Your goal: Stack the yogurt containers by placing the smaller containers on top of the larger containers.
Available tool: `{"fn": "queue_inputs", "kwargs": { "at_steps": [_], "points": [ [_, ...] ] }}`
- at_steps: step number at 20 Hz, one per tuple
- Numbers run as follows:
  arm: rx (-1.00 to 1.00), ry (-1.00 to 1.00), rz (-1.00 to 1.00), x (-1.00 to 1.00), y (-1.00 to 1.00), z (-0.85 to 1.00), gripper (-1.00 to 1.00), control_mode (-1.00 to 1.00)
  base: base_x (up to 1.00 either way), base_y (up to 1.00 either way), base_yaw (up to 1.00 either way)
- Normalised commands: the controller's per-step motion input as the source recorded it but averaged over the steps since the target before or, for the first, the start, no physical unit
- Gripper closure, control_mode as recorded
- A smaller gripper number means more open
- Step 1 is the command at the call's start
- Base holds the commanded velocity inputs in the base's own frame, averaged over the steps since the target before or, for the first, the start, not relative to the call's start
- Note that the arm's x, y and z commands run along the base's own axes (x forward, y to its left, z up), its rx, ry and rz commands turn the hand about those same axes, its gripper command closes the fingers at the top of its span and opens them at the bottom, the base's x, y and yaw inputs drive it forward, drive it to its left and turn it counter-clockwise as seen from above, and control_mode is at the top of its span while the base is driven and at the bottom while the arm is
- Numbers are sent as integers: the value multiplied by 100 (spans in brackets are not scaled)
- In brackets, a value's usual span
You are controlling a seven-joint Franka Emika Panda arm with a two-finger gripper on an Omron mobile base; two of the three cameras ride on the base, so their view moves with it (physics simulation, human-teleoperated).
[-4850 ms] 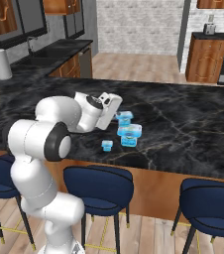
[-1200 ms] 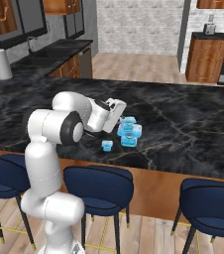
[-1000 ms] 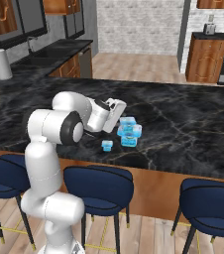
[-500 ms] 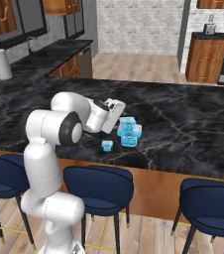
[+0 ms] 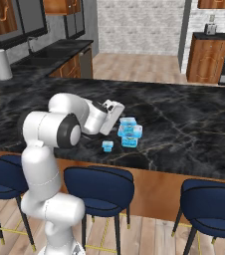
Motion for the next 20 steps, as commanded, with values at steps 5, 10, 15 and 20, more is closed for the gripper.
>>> {"fn": "queue_inputs", "kwargs": {
  "at_steps": [5,10,15,20],
  "points": [
    [7,0,-1,-6,13,2,-100,-100,0,0,0],
    [6,0,-3,0,14,13,-100,-100,0,0,0],
    [4,0,-6,-3,14,21,-100,-100,0,0,0],
    [9,0,-8,-11,11,25,-100,-100,0,0,0]
  ]
}}
